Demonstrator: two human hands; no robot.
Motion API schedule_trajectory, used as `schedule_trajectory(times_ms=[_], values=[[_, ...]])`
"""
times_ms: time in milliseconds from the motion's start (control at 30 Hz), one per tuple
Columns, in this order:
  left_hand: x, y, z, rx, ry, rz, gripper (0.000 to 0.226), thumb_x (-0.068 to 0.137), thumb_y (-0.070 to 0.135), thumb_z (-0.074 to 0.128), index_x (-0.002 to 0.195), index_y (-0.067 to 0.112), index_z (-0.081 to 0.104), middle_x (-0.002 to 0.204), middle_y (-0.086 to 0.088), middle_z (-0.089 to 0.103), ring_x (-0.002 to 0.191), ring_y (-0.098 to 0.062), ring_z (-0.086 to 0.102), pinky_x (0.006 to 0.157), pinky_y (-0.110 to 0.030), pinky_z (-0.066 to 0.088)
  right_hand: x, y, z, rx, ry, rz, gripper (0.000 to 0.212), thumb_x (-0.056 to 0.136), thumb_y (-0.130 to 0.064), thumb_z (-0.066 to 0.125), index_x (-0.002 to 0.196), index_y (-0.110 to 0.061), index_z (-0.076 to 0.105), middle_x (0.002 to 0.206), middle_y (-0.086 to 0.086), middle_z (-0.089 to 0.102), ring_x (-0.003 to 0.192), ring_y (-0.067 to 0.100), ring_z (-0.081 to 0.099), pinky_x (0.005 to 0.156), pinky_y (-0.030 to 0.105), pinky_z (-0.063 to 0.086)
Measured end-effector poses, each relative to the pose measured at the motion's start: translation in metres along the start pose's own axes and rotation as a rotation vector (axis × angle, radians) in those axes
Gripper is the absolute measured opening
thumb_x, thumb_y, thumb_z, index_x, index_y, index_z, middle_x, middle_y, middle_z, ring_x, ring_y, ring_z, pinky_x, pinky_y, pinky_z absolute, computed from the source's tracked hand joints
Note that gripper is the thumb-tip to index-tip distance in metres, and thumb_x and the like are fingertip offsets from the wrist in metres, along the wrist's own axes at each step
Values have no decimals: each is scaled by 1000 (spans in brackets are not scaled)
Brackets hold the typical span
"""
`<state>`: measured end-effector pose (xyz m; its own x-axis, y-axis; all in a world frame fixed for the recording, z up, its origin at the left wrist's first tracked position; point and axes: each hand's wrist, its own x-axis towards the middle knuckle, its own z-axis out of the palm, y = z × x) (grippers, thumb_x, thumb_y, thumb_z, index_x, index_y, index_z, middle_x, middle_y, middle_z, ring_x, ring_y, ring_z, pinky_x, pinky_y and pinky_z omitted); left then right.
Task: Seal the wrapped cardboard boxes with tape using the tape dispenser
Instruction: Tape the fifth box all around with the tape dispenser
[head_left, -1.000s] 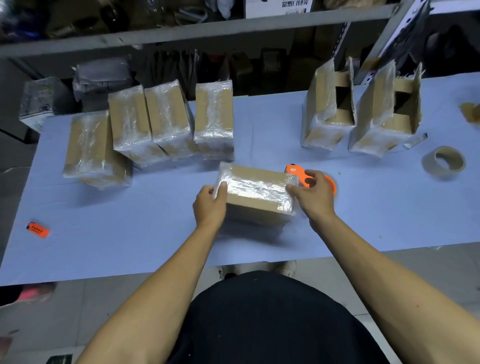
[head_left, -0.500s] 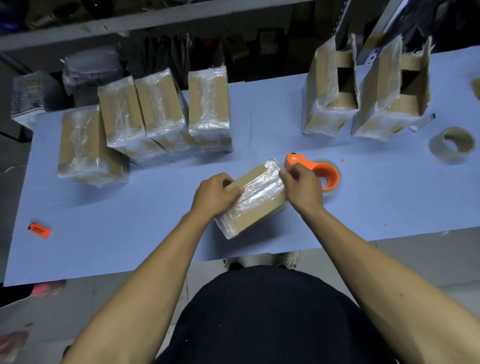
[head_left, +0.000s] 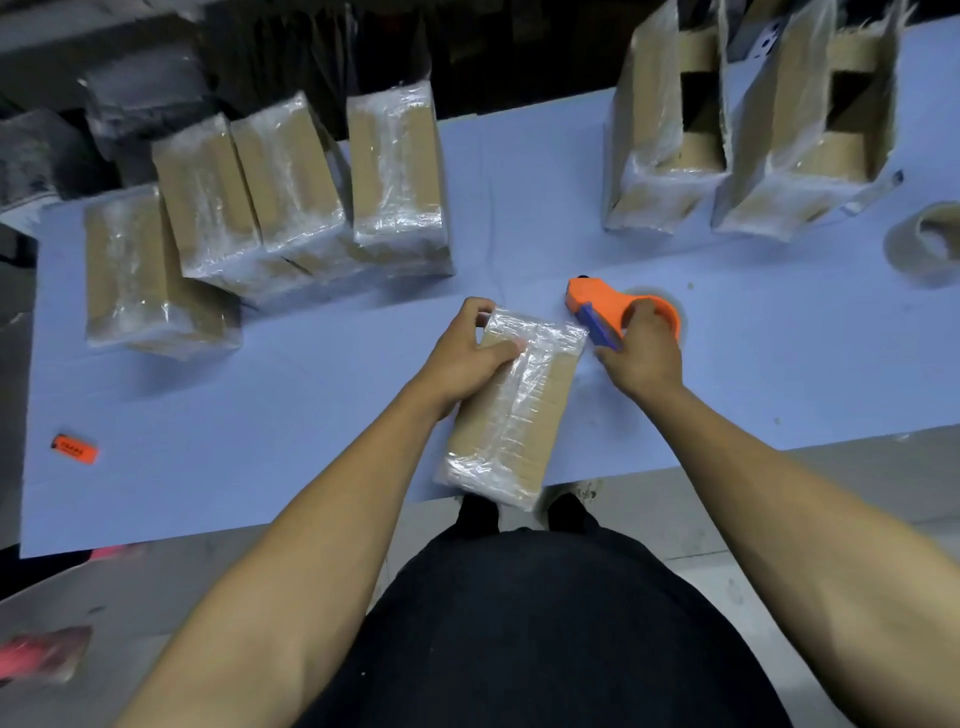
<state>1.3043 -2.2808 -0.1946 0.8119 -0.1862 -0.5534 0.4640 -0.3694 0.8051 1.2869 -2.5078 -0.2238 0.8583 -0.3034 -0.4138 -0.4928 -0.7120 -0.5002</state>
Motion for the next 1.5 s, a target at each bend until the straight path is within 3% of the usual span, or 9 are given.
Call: schedule_trajectory(times_ms=[133,233,300,400,500,633,833,1100,1500], values=[[-5,-10,4,-2,23,-14,37,87,28,73,114,27,48,119,5,58,111,-11,57,88,-27,50,3,-2,3,-145,-1,-102,52,83,4,54,133,-2,39,102,20,59,91,42,58,64,42,44],[-7,-9,3,8,21,28,51,90,21,72,133,30,45,137,9,51,133,-9,44,105,-28,40,3,-7,-12,-113,104,-233,31,76,9,48,99,-12,51,89,11,53,84,37,55,62,35,35],[-6,-3,2,88,38,78,57,88,17,71,138,31,46,141,13,49,135,-6,43,104,-25,37,6,-11,-25,-46,159,-205,27,77,5,46,100,-7,56,95,13,59,87,35,54,67,35,38],[0,14,1,264,95,156,54,88,20,70,138,27,53,143,9,49,131,-6,44,106,-24,36,4,-17,-45,108,192,-129,39,87,-24,57,122,-7,54,112,12,59,101,32,54,83,42,47],[9,46,5,181,220,204,32,95,30,67,125,19,64,128,4,60,120,-8,53,101,-25,40,-5,-25,-66,110,234,-219,59,75,-46,73,118,-15,48,109,0,58,95,22,55,72,32,43],[17,101,10,-128,84,79,29,101,46,53,100,22,68,105,4,70,95,-14,67,84,-33,49,-17,-34,-87,117,256,-364,42,75,-48,74,99,-27,48,89,-8,59,77,16,57,60,27,39],[9,132,-1,-319,-121,89,24,100,36,60,89,17,70,76,3,72,74,-11,70,70,-28,56,-32,-48,-109,110,252,-563,54,74,-44,81,112,-19,53,97,-5,61,82,18,57,67,30,46],[5,110,-10,-111,100,288,27,98,10,59,75,15,73,61,6,65,57,-5,58,59,-20,53,-34,-54,-104,41,211,-681,52,73,-44,80,111,-20,55,98,-4,62,83,19,58,69,35,50],[0,15,-37,-19,381,131,28,96,25,65,69,22,71,68,4,68,62,-7,61,53,-21,54,-26,-3,-101,-224,6,-667,42,75,-54,75,101,-32,52,88,-12,55,78,14,51,62,29,44]])
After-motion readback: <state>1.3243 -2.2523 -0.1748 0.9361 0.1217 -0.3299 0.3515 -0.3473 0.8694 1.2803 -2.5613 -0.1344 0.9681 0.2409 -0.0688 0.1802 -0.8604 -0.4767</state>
